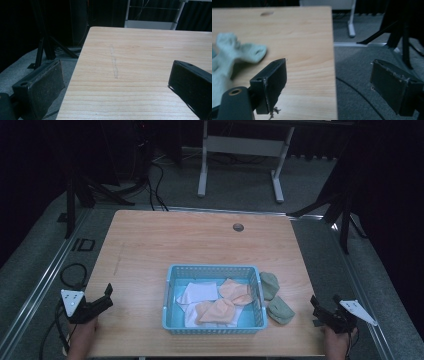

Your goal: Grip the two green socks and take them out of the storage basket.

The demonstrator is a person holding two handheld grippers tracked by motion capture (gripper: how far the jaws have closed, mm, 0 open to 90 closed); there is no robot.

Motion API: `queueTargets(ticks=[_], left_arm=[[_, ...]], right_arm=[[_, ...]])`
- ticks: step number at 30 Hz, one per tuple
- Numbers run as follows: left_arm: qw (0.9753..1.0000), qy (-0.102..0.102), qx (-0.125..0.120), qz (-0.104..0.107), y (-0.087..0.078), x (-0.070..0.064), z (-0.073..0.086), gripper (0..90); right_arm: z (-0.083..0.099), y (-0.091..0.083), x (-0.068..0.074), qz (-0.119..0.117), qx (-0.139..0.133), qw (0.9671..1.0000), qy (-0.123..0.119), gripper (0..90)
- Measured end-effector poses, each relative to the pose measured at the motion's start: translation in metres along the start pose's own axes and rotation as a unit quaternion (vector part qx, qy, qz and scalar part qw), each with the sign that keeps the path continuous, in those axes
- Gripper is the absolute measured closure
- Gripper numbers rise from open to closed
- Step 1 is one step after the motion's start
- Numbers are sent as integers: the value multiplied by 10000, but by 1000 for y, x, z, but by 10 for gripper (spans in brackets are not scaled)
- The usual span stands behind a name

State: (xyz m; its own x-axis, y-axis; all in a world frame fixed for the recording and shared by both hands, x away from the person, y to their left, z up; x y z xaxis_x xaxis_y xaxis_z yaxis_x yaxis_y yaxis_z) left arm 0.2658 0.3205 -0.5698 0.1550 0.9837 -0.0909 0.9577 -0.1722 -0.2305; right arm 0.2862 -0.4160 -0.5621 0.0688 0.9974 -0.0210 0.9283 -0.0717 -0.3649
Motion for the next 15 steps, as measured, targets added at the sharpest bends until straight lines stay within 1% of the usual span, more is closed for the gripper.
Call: queueTargets(ticks=[1,3,11,15], left_arm=[[10000,-2,1,-2,0,0,0,5],[10000,-8,1,-6,0,0,0,5],[10000,-15,4,-21,0,0,0,5],[10000,-21,8,-27,0,0,0,5]], right_arm=[[0,-1,-1,-24,-14,10000,66,136],[1,-2,-3,27,-56,9999,145,137],[2,1,-3,99,-59,9999,128,140],[2,1,-4,93,-62,9998,142,140]])
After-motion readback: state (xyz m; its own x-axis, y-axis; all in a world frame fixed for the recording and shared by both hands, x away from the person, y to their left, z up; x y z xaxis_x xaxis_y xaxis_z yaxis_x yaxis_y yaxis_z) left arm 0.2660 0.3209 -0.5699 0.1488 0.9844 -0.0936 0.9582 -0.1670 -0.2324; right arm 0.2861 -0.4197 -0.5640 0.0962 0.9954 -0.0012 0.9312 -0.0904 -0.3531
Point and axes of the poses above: each handheld gripper's, and its own axes: y roughly forward along the jaws, z roughly out of its underside, x roughly to its left, the point moved 3 cm from there along y, roughly forward along the jaws, and after that the axes turned 11 degrees about z, right-handed, at the moved point
